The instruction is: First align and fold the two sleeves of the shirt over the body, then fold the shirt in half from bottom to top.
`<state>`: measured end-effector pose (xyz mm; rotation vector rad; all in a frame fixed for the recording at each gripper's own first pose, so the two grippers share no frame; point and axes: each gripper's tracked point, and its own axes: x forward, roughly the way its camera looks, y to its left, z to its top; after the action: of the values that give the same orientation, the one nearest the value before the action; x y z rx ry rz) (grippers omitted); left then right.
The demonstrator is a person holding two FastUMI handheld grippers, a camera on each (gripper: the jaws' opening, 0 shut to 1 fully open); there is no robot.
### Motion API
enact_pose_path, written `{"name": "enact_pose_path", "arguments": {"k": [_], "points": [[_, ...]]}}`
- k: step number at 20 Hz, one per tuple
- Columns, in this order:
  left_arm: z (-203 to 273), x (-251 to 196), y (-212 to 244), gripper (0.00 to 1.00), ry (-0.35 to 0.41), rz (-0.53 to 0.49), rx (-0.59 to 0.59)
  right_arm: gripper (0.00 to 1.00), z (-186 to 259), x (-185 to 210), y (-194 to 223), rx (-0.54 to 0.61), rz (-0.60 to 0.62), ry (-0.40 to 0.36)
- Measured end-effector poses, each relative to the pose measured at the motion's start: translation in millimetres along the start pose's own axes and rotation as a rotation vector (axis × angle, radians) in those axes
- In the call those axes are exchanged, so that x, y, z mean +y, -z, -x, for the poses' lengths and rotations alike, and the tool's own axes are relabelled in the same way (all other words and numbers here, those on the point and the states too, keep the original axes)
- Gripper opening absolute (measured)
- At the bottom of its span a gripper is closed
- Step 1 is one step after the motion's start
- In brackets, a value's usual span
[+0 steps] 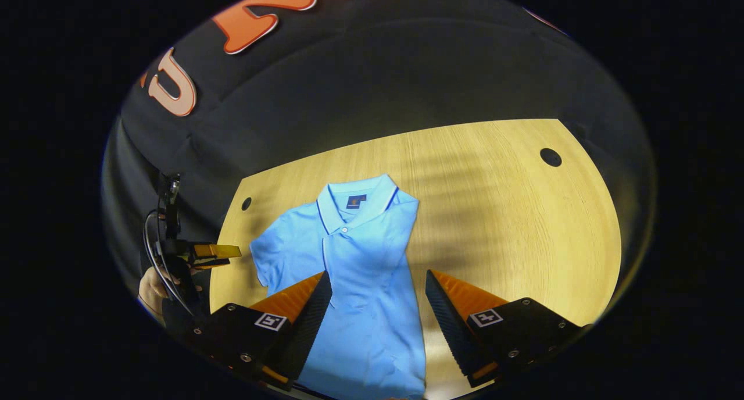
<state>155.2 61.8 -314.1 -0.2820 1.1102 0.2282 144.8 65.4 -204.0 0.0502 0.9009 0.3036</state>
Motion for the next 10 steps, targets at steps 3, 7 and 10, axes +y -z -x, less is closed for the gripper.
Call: {"name": "enact_pose_path", "arguments": {"k": [3, 7, 10], "points": [[-22.8, 5.2, 3.9, 1.00, -0.049, -0.004, 0.044, 0.98, -3.6, -16.7, 6.6, 0.015, -0.026, 0.013], [-41.9, 11.0, 9.7, 1.00, -0.098, 0.014, 0.078, 0.98, -9.1, -32.0, 17.0, 0.042, -0.054, 0.022], [-47.0, 11.9, 12.2, 1.00, -0.106, 0.021, 0.098, 0.98, -10.9, -37.6, 21.1, 0.049, -0.062, 0.030]]}}
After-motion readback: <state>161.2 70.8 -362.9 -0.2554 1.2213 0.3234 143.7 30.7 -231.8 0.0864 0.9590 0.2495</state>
